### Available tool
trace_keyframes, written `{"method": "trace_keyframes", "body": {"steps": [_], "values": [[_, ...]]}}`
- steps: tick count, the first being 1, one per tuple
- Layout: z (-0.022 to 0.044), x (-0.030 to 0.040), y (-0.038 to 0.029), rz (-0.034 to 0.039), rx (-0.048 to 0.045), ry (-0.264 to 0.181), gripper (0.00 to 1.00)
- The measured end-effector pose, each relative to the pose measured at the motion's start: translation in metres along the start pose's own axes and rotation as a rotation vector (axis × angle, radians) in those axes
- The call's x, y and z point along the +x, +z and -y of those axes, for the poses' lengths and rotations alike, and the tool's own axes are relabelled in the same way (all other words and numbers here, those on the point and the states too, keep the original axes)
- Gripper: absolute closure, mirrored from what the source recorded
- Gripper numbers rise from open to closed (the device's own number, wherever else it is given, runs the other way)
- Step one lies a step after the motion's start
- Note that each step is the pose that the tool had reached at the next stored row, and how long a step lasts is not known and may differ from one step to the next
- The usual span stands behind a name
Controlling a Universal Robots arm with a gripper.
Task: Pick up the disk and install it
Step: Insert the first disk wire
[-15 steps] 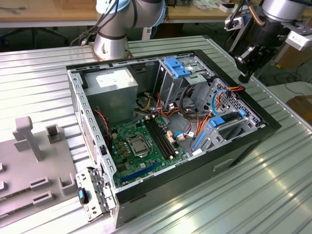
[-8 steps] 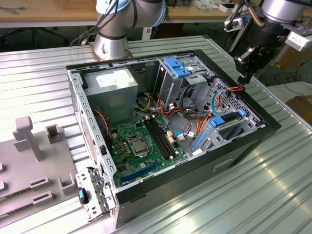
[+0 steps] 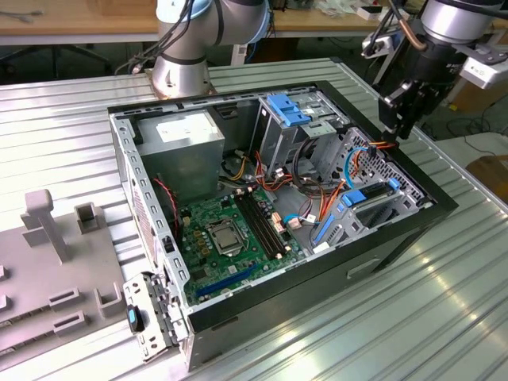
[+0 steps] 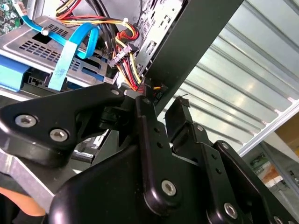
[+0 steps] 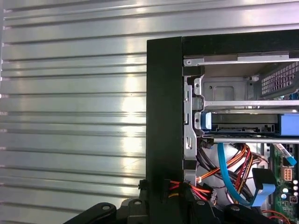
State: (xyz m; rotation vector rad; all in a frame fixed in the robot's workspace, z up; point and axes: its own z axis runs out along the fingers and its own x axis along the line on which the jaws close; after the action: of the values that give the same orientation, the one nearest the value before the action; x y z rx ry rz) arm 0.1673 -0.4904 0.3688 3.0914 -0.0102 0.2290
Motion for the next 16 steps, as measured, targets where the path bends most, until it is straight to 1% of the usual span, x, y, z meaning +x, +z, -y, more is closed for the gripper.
{"method": "trace_keyframes", "body": {"steps": [1, 3, 4, 8, 9, 10, 11, 12, 15, 16], "values": [[0.0001, 0.0001, 0.0003, 0.0003, -0.0028, 0.008, 0.62], [0.0001, 0.0004, 0.0002, 0.0005, -0.0039, 0.011, 0.62], [0.0003, 0.002, 0.0005, 0.0007, -0.0057, 0.016, 0.62], [0.0004, 0.0025, 0.0006, 0.0038, -0.0166, 0.087, 0.62], [0.0009, 0.0025, 0.0004, 0.0045, -0.02, 0.106, 0.62], [0.0029, 0.0029, 0.0005, 0.0047, -0.023, 0.111, 0.62], [0.0043, 0.0035, 0.0005, 0.0045, -0.0262, 0.112, 0.62], [0.0046, 0.0037, 0.0006, 0.0044, -0.0276, 0.112, 0.62], [0.0047, 0.0036, 0.0006, 0.0026, -0.0241, 0.074, 0.62], [0.0047, 0.0034, 0.001, 0.0025, -0.024, 0.074, 0.62]]}}
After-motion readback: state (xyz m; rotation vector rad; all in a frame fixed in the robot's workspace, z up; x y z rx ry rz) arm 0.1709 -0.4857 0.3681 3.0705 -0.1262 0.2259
